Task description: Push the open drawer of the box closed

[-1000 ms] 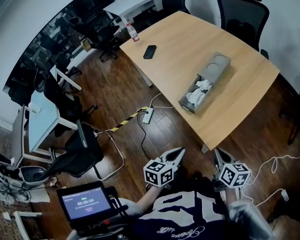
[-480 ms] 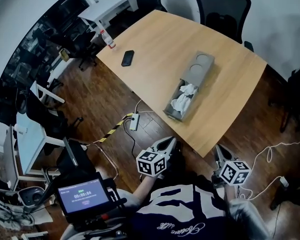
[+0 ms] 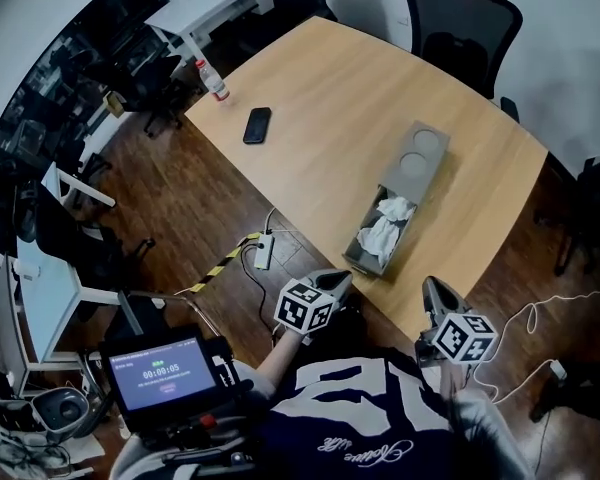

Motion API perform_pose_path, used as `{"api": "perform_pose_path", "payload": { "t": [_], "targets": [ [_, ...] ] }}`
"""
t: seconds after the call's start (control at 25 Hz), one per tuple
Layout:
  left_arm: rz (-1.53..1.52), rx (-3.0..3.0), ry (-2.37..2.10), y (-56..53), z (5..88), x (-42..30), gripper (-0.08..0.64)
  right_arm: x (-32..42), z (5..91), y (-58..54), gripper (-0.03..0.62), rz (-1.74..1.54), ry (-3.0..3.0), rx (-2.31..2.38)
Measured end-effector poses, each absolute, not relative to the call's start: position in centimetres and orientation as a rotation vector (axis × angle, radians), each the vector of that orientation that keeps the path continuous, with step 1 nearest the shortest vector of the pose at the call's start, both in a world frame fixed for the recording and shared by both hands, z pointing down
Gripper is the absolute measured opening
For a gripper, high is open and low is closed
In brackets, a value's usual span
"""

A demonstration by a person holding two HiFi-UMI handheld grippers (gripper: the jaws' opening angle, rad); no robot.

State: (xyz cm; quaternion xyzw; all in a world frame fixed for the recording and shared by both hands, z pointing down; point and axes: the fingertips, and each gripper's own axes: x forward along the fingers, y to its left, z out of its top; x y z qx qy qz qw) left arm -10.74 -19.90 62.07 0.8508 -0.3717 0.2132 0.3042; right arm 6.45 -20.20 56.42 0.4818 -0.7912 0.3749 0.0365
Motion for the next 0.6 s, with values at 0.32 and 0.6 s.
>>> {"api": "perform_pose_path", "payload": {
  "t": [0.32,0.6],
  "targets": [
    [0.762,2.235,-0.679,-22.6,67.2,-10.1,0.002,6.8,57.5,-21.9,-0.002,1.18,-2.267,1.663],
    [0.741,2.256,-0.612,-26.8,67.1,-9.4,0.002,7.6,58.1,-22.8,-0.002,1.203,-2.18,1.8]
  ]
}}
